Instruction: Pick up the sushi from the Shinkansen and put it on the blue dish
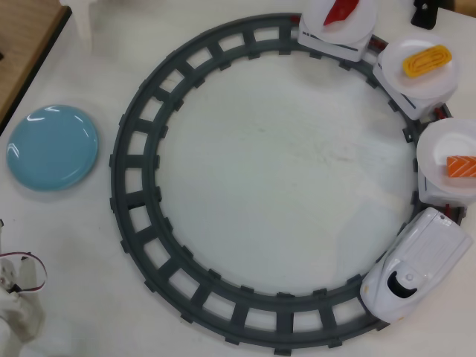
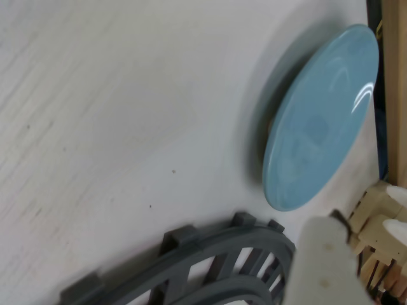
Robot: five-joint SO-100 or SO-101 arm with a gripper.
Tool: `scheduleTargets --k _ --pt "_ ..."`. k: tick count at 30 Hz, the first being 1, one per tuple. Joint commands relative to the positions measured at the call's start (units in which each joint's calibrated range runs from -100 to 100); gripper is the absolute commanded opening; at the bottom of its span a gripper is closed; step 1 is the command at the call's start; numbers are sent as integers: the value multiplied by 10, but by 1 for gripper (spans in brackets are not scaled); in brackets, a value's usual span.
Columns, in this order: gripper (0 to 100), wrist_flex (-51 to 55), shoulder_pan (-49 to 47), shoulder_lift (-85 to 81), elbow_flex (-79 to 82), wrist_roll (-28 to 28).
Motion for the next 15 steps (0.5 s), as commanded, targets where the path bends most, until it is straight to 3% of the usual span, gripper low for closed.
scheduleTargets --k 1,15 --pt "25 -2 3 -3 -3 -3" --pt "25 0 84 58 -90 -5"
